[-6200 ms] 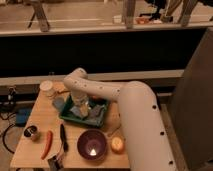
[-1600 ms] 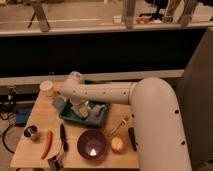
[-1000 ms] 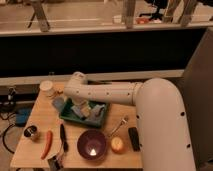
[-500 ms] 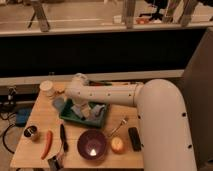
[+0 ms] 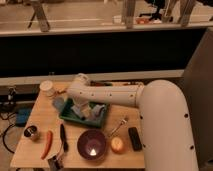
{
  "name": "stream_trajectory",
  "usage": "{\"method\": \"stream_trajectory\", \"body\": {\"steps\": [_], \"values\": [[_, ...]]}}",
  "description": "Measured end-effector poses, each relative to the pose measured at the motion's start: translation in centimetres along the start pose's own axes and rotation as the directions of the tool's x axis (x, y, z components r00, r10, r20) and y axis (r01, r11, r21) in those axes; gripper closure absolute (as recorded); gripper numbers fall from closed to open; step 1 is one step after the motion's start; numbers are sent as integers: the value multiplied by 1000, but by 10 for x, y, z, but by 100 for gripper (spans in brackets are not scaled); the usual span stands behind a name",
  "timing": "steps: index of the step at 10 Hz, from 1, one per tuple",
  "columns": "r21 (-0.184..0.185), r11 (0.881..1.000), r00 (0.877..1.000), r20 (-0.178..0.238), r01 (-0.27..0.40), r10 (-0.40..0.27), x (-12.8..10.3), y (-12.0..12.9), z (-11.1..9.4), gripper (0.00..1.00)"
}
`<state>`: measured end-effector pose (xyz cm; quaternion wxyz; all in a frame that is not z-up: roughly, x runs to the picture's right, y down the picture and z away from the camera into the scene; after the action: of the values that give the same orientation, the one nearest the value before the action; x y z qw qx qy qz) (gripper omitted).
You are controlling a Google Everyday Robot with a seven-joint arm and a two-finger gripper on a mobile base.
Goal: Place sponge in metal cup
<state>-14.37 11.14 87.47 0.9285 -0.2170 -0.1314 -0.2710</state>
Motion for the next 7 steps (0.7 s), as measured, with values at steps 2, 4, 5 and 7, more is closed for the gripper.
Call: {"method": "stream_trajectory", "body": {"steps": [2, 4, 5, 7], "values": [[-10, 1000, 1000, -2, 0, 0, 4, 0, 2, 20], [-53, 999, 1000, 0, 2, -2, 5, 0, 15, 20], [-79, 997, 1000, 0, 4, -4, 6, 2, 20, 20], [-96, 995, 1000, 0, 17, -17, 5, 1, 27, 20]]}}
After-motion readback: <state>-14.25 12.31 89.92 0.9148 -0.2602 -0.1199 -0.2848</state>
